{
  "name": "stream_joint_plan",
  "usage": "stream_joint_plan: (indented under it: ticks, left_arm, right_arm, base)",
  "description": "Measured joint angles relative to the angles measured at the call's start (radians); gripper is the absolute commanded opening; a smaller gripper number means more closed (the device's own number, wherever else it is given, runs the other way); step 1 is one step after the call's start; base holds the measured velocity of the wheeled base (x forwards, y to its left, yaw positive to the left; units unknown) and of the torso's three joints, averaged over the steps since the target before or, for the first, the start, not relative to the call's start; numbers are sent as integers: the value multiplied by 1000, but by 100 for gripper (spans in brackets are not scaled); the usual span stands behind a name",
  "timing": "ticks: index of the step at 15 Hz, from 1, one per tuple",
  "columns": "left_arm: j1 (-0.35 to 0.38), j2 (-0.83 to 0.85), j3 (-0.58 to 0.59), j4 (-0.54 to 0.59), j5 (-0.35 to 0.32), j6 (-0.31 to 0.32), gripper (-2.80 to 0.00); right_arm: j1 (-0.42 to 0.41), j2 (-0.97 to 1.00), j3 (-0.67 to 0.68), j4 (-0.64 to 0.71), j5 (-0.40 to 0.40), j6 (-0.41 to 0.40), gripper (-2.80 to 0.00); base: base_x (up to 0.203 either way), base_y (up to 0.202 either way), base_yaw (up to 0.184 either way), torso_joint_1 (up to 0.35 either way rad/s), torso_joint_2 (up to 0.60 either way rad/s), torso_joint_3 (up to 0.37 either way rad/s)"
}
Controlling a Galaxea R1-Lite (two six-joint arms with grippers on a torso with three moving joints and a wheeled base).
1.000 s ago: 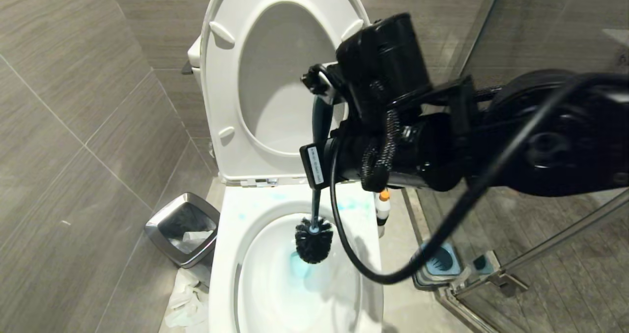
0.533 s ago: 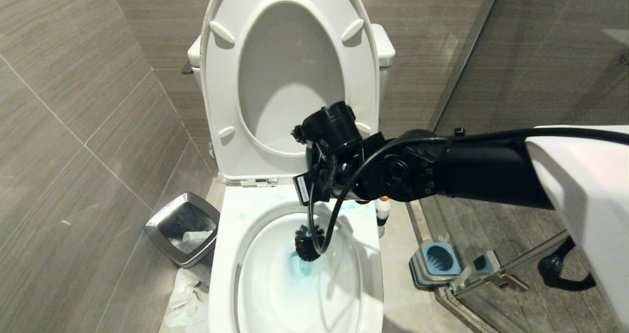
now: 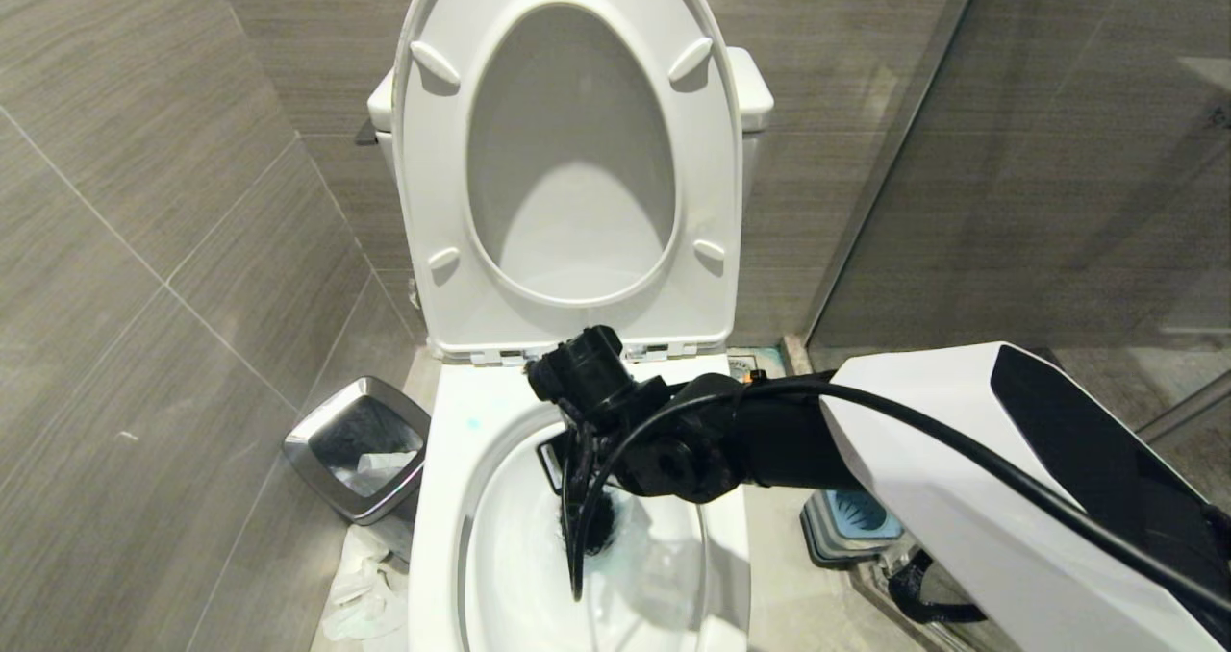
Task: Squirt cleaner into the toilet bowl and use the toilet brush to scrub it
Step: Scrub the toilet bowl
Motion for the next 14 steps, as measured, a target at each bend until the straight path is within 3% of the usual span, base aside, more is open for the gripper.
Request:
stream_joint_plan:
  ticks: [7, 14]
  left_arm:
    - [0, 0, 0, 0, 0, 0, -280]
    - [0, 0, 0, 0, 0, 0, -280]
  right_arm:
    - [37, -166, 110, 8, -30, 4, -280]
    - [43, -94, 176, -3, -62, 149, -280]
  base:
    - [0, 0, 0, 0, 0, 0]
    - [0, 0, 0, 0, 0, 0]
